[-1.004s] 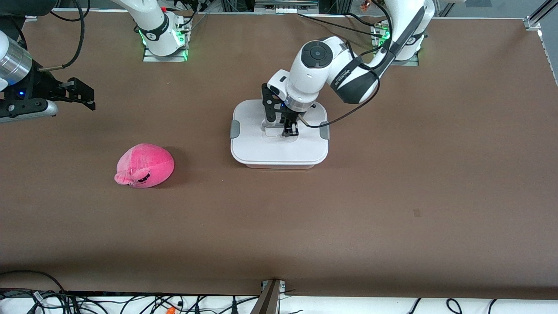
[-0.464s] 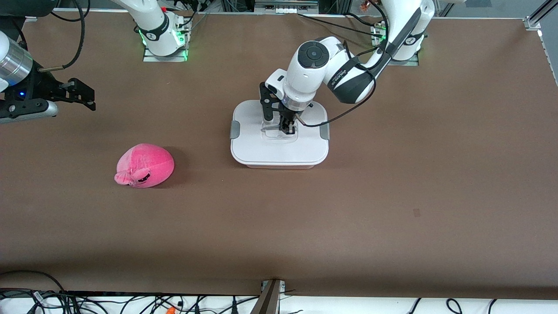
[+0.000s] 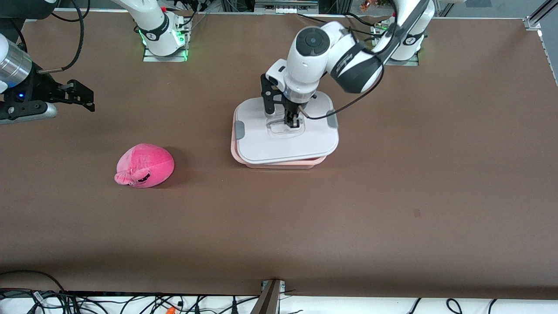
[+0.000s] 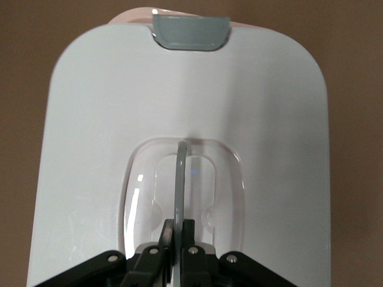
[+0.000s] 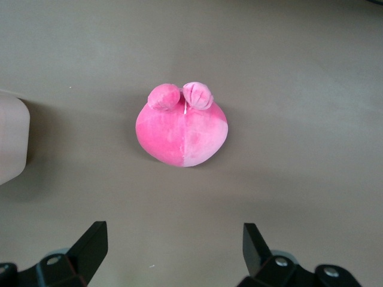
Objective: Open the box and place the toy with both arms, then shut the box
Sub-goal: 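Lift the lid off the pink box while the right gripper reaches the toy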
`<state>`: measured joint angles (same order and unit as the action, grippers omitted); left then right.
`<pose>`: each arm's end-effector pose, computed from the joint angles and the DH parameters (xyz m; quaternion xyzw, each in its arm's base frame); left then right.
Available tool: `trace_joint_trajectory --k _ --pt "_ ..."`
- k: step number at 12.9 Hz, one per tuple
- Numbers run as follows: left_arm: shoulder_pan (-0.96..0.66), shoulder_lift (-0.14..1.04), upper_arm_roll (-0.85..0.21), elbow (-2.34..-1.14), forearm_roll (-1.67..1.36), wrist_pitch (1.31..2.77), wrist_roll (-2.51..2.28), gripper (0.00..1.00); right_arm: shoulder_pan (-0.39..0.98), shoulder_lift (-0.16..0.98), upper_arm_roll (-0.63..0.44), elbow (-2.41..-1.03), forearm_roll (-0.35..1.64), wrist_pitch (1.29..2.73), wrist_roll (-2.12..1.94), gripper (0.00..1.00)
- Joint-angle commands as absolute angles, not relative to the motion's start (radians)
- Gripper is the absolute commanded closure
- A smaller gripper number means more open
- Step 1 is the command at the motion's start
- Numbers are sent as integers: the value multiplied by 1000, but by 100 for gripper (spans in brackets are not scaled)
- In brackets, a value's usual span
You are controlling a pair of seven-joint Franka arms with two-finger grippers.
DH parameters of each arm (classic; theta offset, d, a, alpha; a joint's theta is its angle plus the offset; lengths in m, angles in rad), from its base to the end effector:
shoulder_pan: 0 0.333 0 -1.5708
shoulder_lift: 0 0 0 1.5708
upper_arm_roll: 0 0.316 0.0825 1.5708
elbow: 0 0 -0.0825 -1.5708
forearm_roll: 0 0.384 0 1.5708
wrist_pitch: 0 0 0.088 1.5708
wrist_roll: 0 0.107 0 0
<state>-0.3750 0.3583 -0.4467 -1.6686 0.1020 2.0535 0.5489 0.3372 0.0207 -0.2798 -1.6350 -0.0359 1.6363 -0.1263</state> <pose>0.4732 -0.4569 0.4202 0.7687 -0.6381 0.0272 0.0337 0.5635 0.0302 0.5887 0.9954 0.0930 -0.0100 0.0204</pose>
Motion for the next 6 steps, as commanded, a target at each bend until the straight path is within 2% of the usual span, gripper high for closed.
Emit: trace_joint_trajectory --k 1,4,6 --pt "-350 318 -442 -1582 118 1839 548 100 327 32 -275 -1615 -46 1658 -135 0" --pt "-249 318 -440 -1482 124 1585 566 100 325 57 -275 -1612 -31 1674 -121 0" --pt "-169 314 -436 -1470 124 1496 623 100 328 57 -273 -1612 -31 1674 -120 0"
